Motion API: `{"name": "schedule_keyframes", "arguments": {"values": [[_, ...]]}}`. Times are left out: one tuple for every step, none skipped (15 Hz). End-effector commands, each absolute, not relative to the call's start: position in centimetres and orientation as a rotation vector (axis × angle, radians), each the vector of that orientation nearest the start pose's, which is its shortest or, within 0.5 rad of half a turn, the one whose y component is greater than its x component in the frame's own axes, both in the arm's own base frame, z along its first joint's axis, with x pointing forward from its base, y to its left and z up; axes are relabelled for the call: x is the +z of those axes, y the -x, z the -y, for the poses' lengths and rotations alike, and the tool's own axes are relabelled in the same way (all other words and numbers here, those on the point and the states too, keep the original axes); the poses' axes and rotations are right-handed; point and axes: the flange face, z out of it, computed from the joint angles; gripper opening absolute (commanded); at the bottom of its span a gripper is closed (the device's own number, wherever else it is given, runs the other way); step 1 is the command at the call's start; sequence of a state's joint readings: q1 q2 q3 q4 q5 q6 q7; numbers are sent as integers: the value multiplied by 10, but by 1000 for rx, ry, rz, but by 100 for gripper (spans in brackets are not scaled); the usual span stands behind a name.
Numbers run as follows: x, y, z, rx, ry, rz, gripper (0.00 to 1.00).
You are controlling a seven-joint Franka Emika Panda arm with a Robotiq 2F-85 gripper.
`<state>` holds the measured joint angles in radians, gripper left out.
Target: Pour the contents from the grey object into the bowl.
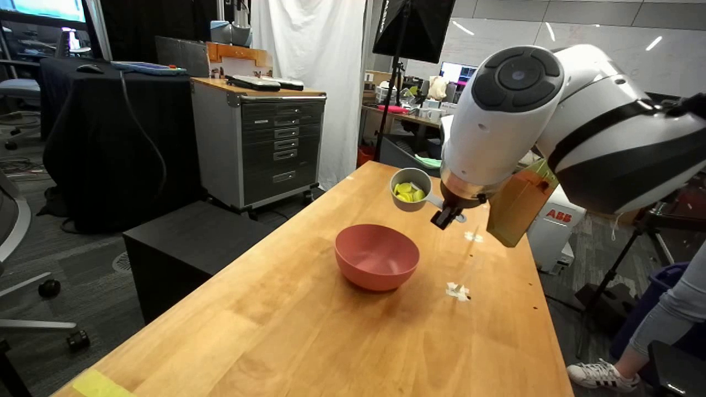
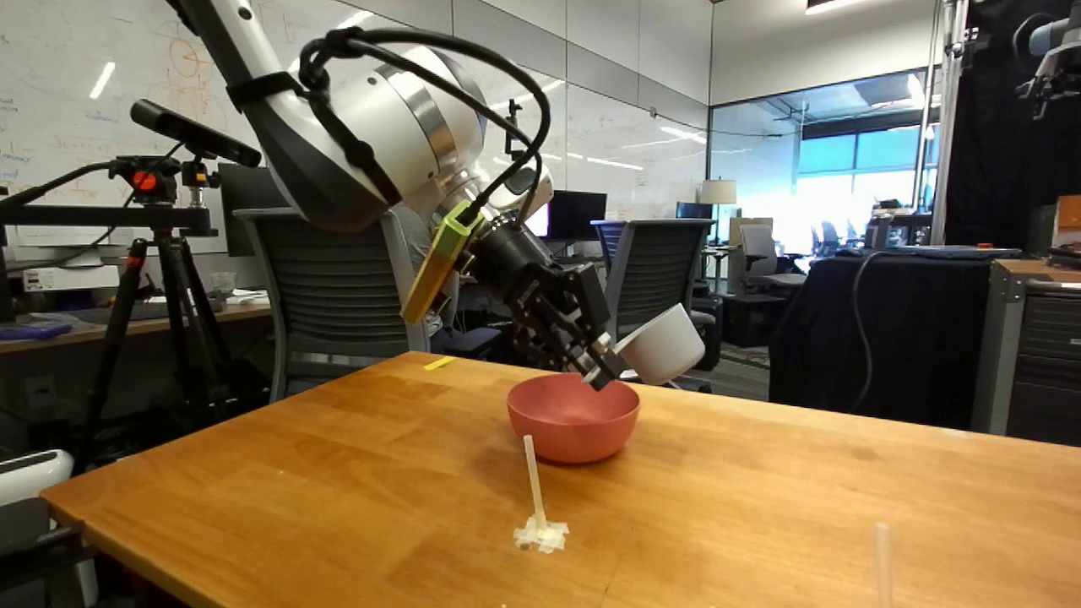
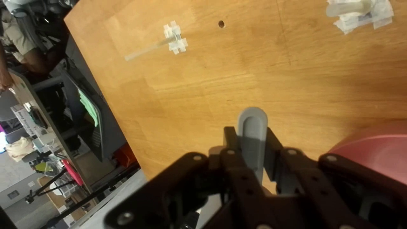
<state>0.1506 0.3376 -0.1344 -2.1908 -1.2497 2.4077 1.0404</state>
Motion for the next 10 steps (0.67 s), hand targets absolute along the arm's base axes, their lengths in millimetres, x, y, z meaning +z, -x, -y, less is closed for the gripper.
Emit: {"name": "schedule_keyframes", "arguments": {"values": [[209,-544,-5,371,-2311,-18,6],[204,-542,-7,366,-2297,-22,6],[199,-541,-9,360,-2287,-27,6],[196,-540,-11,355,-2275,-31,6],[193,-540,-13,354,-2261,-35,6],[191,-539,-15,352,-2251,-36,6],[189,-538,-17,351,-2239,-36,6],[188,-538,-19,351,-2227,-36,6],[187,-538,-21,353,-2214,-35,6],[187,-538,-23,355,-2200,-34,6]]}}
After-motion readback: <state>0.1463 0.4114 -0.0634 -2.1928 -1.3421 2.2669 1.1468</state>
